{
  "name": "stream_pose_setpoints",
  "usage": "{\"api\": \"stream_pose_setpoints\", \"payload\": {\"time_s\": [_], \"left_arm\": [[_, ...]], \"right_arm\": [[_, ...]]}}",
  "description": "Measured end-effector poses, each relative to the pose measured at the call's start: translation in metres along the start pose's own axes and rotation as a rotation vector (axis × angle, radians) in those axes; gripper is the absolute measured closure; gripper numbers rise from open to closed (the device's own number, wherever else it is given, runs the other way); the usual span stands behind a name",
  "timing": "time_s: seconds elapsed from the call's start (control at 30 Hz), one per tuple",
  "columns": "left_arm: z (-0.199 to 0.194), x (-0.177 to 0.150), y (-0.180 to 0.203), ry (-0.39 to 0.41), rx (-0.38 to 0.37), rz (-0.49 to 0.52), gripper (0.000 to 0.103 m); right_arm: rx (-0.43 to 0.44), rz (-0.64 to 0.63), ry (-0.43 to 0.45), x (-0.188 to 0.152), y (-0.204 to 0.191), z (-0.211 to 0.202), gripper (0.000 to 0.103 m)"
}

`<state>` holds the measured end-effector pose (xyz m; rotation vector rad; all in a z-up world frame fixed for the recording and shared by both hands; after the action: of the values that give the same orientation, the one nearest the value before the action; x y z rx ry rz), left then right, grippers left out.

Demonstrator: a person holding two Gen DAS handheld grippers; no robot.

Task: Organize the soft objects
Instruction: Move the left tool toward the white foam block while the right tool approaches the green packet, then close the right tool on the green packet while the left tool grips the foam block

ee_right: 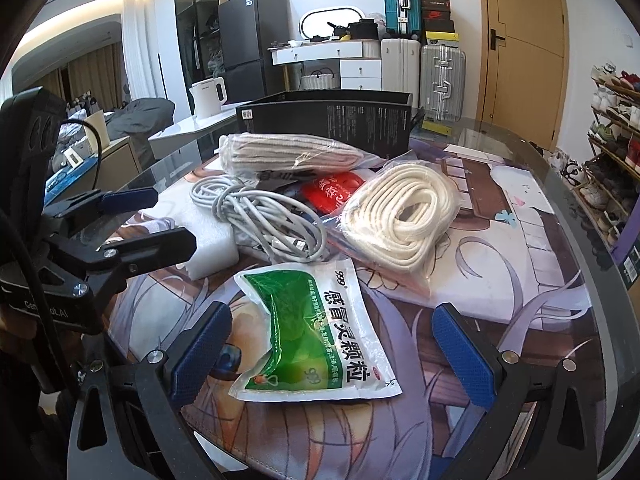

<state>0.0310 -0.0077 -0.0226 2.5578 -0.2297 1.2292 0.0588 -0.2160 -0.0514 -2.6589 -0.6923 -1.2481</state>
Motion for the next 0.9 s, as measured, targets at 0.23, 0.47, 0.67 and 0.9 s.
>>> {"api": "stream_pose_setpoints", "payload": {"time_s": [0.23,0.47,0.67,0.9], "left_arm": [[0.008,0.002,0.002,-0.037,0.01,0.023,0.0],[0.011,0.005,-0.004,-0.061,0.005,0.019,0.0],[0.011,0.009,-0.006,-0.079,-0.012,0.038,0.0],[0.018,0.014,-0.01,-0.123,-0.059,0.032,0.0]], "right_arm": [[-0.006,-0.014,-0.002,-0.001,-0.002,0.001,0.001],[-0.009,-0.032,0.01,0.0,-0.003,-0.001,0.021],[0.005,-0.048,0.016,0.0,-0.005,-0.003,0.036],[0.028,-0.055,0.024,0.0,-0.004,-0.005,0.053]]}}
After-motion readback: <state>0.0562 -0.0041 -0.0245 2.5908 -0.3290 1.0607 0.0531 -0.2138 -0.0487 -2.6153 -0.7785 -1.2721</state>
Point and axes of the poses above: each gripper's, at about its wrist camera, not at the fingertips, and z roughly the way its jaws point, y to its right, x to its top, the point moved 1 cm from there along z, roughly the way its jaws point, and after that the axes turned 12 degrees about -x, right-handed, at the moved point
